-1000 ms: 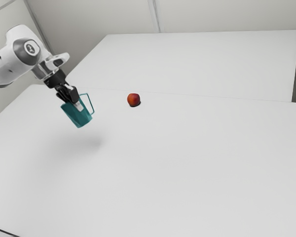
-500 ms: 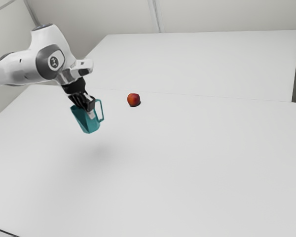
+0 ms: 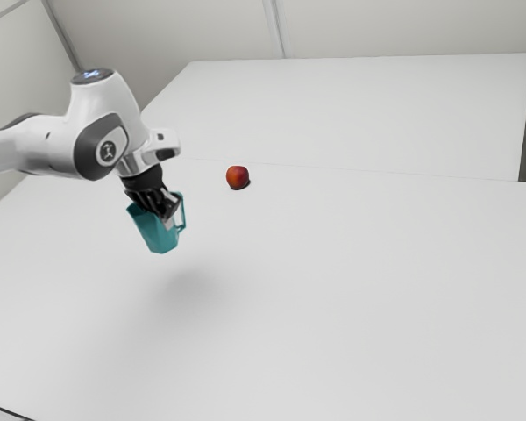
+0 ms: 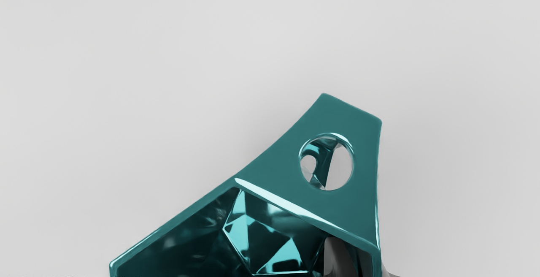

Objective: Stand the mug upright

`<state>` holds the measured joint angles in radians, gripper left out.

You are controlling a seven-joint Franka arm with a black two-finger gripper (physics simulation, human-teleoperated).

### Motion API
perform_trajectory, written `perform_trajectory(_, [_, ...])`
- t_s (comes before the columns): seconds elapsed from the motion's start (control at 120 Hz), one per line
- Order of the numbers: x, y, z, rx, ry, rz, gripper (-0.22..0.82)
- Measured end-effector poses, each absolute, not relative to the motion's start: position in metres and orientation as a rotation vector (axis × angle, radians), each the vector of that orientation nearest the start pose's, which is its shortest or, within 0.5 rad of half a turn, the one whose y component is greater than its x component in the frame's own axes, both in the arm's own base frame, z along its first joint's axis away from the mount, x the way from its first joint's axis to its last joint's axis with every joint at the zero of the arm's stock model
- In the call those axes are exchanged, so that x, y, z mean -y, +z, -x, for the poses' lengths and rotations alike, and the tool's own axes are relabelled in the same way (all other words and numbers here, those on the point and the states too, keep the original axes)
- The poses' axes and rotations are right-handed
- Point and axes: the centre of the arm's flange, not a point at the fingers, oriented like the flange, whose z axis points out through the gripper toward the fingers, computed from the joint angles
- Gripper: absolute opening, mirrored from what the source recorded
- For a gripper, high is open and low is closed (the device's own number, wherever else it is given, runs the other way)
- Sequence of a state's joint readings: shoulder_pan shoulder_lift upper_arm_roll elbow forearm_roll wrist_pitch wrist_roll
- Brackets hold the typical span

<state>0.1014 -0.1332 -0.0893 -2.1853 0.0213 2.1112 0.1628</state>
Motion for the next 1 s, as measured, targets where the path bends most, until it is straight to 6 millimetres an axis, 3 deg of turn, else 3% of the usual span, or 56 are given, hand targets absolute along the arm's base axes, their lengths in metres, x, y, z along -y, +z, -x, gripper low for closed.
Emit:
perform_trajectory(0.317, [0.019, 0.414, -0.501, -0.178, -0.163, 3.064, -0.18])
perform_trajectory(0.55, [0.036, 0.405, -0.501, -0.14, -0.236, 3.048, -0.18])
perform_trajectory(1.0, [0.065, 0.374, -0.49, -0.036, -0.221, 3.061, -0.18])
